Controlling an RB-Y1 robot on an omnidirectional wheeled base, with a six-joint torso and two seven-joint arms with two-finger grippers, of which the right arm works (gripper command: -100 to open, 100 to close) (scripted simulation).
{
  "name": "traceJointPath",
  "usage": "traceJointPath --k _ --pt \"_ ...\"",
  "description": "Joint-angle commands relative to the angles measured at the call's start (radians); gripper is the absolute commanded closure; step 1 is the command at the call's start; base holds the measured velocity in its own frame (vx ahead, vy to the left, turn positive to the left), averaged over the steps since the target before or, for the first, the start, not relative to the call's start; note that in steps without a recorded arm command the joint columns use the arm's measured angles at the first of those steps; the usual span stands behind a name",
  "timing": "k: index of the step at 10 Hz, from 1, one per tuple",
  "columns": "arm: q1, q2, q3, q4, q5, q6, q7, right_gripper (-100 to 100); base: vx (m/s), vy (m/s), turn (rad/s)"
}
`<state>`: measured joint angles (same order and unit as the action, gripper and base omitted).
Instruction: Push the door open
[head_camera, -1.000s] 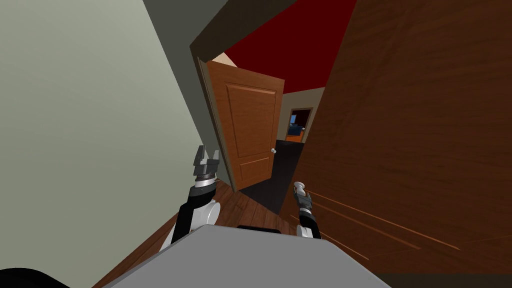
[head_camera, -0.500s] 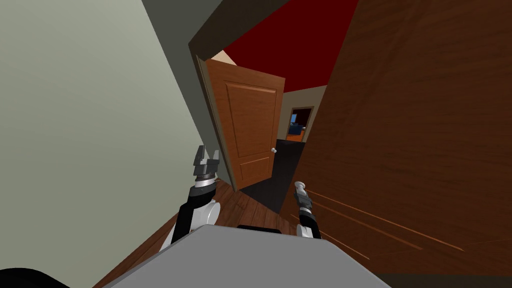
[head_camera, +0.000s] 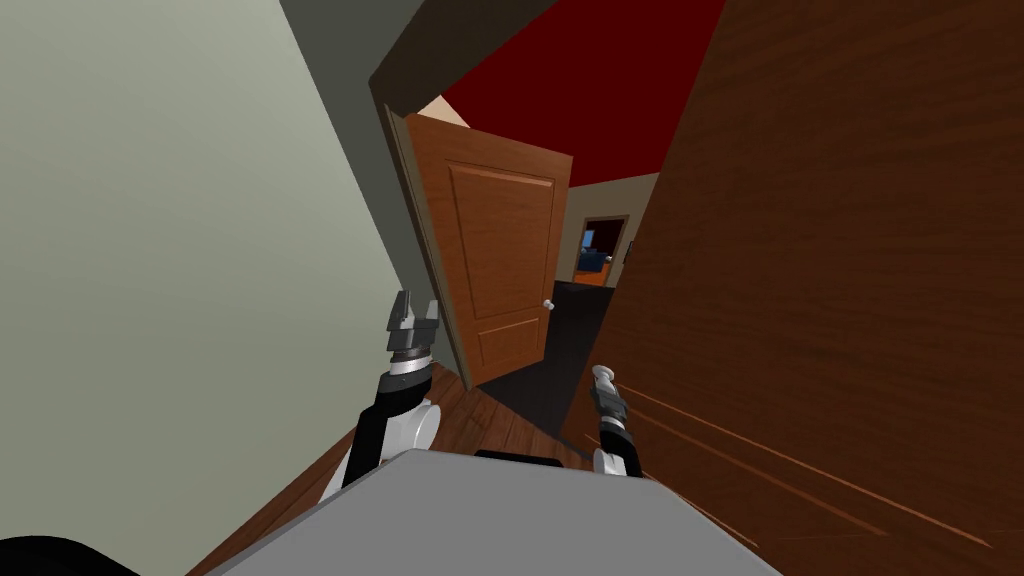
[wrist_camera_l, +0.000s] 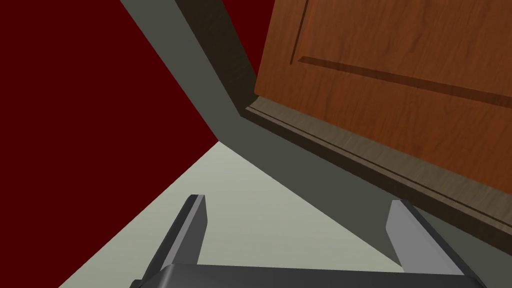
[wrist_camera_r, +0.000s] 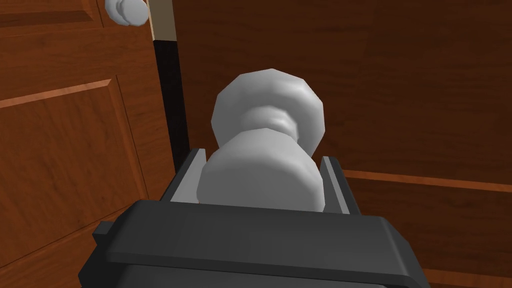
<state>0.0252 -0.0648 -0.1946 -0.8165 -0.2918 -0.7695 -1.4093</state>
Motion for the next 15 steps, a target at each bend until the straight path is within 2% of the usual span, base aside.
traceJointPath --k 1,4,7,10,12,14,15 --pt "-0.012 -0.007 -0.028 -0.011 -0.015 -0.010 0.018 100 0.170 -0.039 0.028" --pt "-0.034 -0.001 -0.078 0.006 -0.044 -0.026 0.057 100 0.178 -0.052 0.020" --pt "-0.049 0.005 -0.112 0.017 -0.064 -0.037 0.084 100 0.118 -0.050 0.023" --pt "-0.049 0.005 -0.112 0.017 -0.064 -0.037 0.084 100 0.023 -0.011 -0.006" --pt "-0.064 0.013 -0.149 0.030 -0.085 -0.048 0.113 100 0.065 -0.028 0.017" --pt "-0.064 0.013 -0.149 0.030 -0.085 -0.048 0.113 100 0.068 -0.034 0.000" --pt "-0.069 0.016 -0.161 0.034 -0.092 -0.052 0.123 100 0.050 -0.030 0.004"
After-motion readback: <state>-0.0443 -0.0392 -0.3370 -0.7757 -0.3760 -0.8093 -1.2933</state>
